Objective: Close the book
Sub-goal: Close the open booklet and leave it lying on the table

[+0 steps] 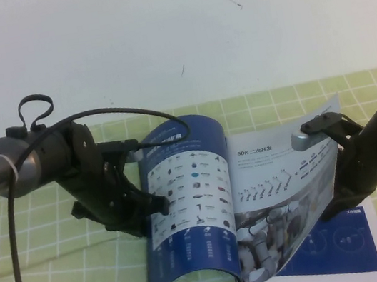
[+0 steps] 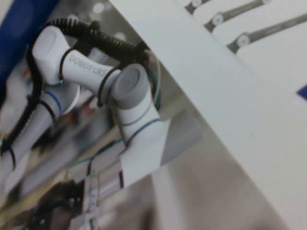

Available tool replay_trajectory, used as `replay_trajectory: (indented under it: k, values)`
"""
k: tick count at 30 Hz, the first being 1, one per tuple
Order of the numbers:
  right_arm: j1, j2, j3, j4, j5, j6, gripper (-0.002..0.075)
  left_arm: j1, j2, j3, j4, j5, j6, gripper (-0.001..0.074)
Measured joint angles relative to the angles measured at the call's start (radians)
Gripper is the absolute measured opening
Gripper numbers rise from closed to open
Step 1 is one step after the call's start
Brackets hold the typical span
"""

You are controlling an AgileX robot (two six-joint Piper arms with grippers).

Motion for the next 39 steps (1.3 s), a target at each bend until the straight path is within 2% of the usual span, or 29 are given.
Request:
replay_trajectory:
  k: [7, 13, 15, 17, 23, 26, 30, 39]
  values:
    - [-0.002, 0.002, 0.000, 0.029, -0.002, -0.023, -0.0003, -0.002, -0.050, 0.007, -0.280, -0.002, 0.197, -0.0004]
    - [-0.004, 0.010, -0.004, 0.092, 0.005, -0.074, -0.0003, -0.002, -0.110, 0.007, -0.832, 0.081, 0.626, -0.0004]
    - [-0.004, 0.012, -0.023, 0.067, 0.027, -0.073, -0.0003, -0.002, -0.111, 0.007, -0.990, 0.153, 0.757, -0.0004]
    - [0.000, 0.005, -0.051, -0.017, 0.065, -0.035, -0.0003, -0.002, -0.111, 0.007, -1.074, 0.211, 0.832, -0.0004]
    - [0.004, -0.128, -0.157, -0.418, 0.244, 0.223, -0.0003, -0.002, -0.118, 0.007, -1.072, 0.235, 0.871, -0.0004]
    - [0.004, -0.230, -0.185, -0.544, 0.281, 0.308, -0.0003, -0.002, -0.142, 0.007, -1.047, 0.228, 0.869, -0.0004]
    - [0.004, -0.379, -0.191, -0.590, 0.286, 0.340, -0.0003, -0.021, -0.172, 0.007, -1.057, 0.223, 0.869, -0.0004]
    - [0.004, -0.665, -0.191, -0.606, 0.369, 0.348, -0.0003, -0.134, -0.178, 0.007, -1.149, 0.305, 0.942, -0.0004]
